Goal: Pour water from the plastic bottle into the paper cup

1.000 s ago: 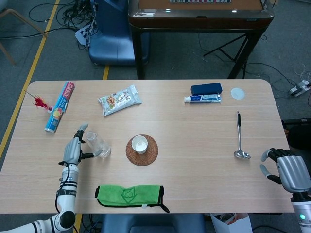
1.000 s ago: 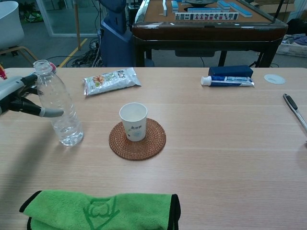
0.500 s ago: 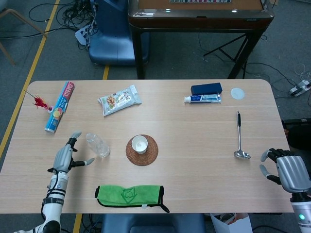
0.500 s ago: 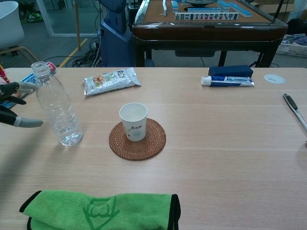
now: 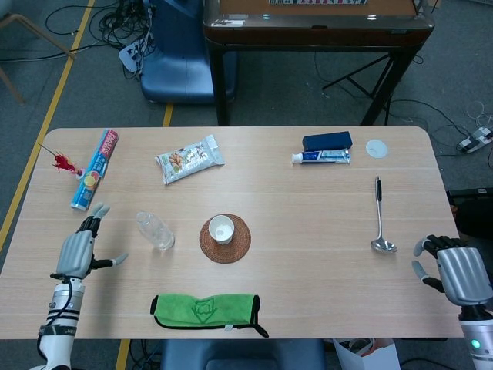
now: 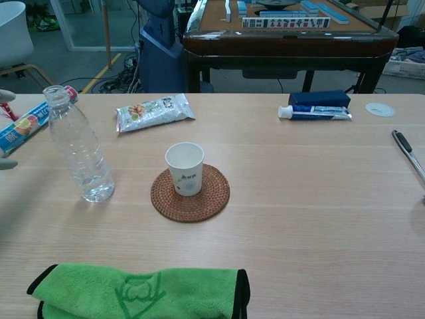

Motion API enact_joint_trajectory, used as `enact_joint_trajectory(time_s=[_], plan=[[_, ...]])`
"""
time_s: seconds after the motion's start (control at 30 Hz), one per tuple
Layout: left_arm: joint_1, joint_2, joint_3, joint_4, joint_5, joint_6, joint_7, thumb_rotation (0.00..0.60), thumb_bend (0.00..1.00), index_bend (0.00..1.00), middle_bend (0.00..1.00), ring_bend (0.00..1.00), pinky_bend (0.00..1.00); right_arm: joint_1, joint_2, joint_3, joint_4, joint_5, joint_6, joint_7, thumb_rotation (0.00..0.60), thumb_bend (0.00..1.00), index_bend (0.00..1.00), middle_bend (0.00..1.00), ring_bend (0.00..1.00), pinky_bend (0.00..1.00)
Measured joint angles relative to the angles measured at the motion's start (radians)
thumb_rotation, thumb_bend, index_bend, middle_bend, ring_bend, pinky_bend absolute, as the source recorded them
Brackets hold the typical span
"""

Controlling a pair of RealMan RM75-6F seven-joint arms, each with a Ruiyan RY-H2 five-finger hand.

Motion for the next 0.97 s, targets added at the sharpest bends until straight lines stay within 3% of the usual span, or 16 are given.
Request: enact_joint_trajectory(time_s=[0.33, 0.53, 0.63, 0.97], plan=[[0.052, 0.024, 0.092, 0.106, 0.237, 0.184, 0.111, 0.600, 0.02, 0.20, 0.06, 0.13, 0.30, -0.001, -0.012, 0.002, 0.002, 0.008, 0.000, -0.046, 0.600, 0.30, 0.56, 0.49, 0.46, 0.53], [0.072, 0.052, 0.125, 0.108, 0.291, 0.205, 0.139, 0.600, 0.02, 0.42, 0.32, 0.26, 0.37, 0.000, -0.020, 0.004, 0.011, 0.014, -0.004, -0.076, 0.600, 0.30, 0.56, 0.49, 0.46, 0.53], [0.084, 0.073, 0.146, 0.098, 0.308, 0.208, 0.166, 0.600, 0.02, 0.47, 0.39, 0.31, 0.40, -0.002, -0.018, 0.006, 0.010, 0.014, 0.003, -0.079, 0.600, 0.30, 0.56, 0.49, 0.46, 0.53], [0.143, 0.150, 0.167, 0.014, 0.274, 0.219, 0.212, 0.600, 0.02, 0.49, 0.45, 0.36, 0.43, -0.006, -0.010, 0.014, 0.008, 0.025, 0.008, -0.068, 0.600, 0.30, 0.56, 0.49, 0.46, 0.53]])
